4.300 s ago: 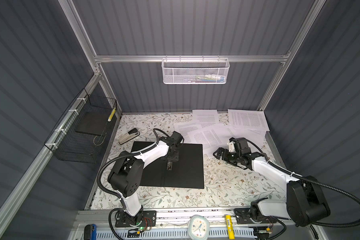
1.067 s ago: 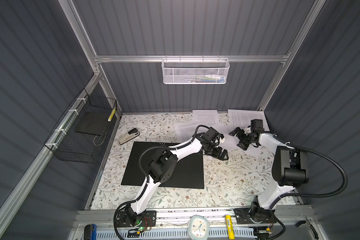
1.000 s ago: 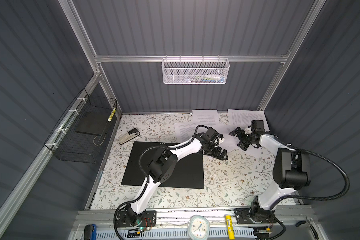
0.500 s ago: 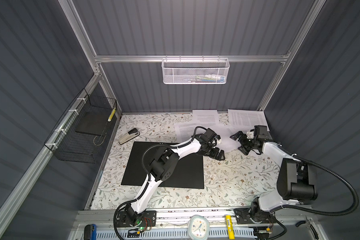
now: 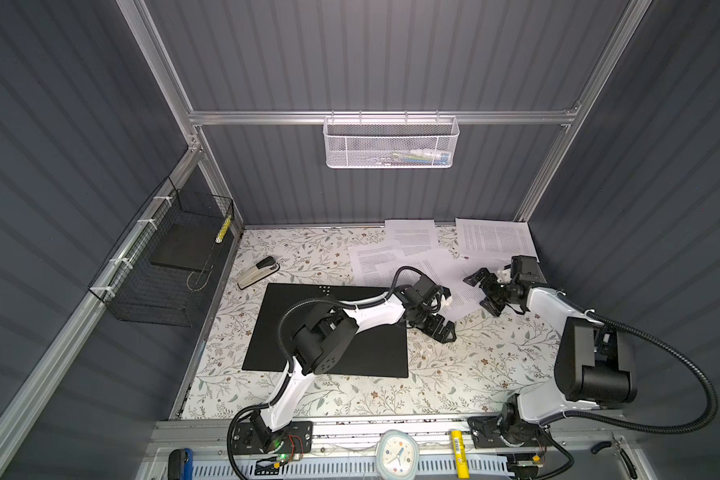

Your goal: Put the files into the folder

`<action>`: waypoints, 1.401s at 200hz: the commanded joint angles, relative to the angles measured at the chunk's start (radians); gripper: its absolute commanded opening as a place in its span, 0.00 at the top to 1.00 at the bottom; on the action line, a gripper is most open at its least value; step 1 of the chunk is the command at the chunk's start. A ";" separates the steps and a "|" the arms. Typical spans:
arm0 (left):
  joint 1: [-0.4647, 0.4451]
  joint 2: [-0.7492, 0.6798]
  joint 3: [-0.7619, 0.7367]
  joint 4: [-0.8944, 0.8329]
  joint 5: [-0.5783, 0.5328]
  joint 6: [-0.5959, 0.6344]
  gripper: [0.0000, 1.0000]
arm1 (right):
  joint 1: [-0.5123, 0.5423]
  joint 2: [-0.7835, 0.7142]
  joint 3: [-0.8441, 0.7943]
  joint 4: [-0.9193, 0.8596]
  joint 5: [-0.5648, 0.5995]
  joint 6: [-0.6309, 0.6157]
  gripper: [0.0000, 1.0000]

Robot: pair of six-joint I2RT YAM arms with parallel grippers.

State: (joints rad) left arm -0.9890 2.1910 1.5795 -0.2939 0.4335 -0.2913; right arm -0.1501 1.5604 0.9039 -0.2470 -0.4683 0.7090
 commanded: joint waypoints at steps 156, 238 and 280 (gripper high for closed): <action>0.032 -0.217 -0.362 0.015 -0.014 -0.159 0.00 | -0.150 -0.126 -0.157 -0.158 0.354 0.102 0.01; 0.013 -0.080 -0.079 -0.038 0.002 -0.155 0.00 | -0.151 -0.066 -0.151 -0.183 0.238 0.088 0.01; 0.012 0.013 -0.006 -0.092 -0.015 -0.131 0.00 | -0.134 -0.022 -0.142 -0.202 0.188 0.079 0.01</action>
State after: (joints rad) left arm -0.9741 2.1525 1.5436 -0.3008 0.4358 -0.4381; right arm -0.3031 1.4914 0.7612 -0.3965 -0.2291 0.7853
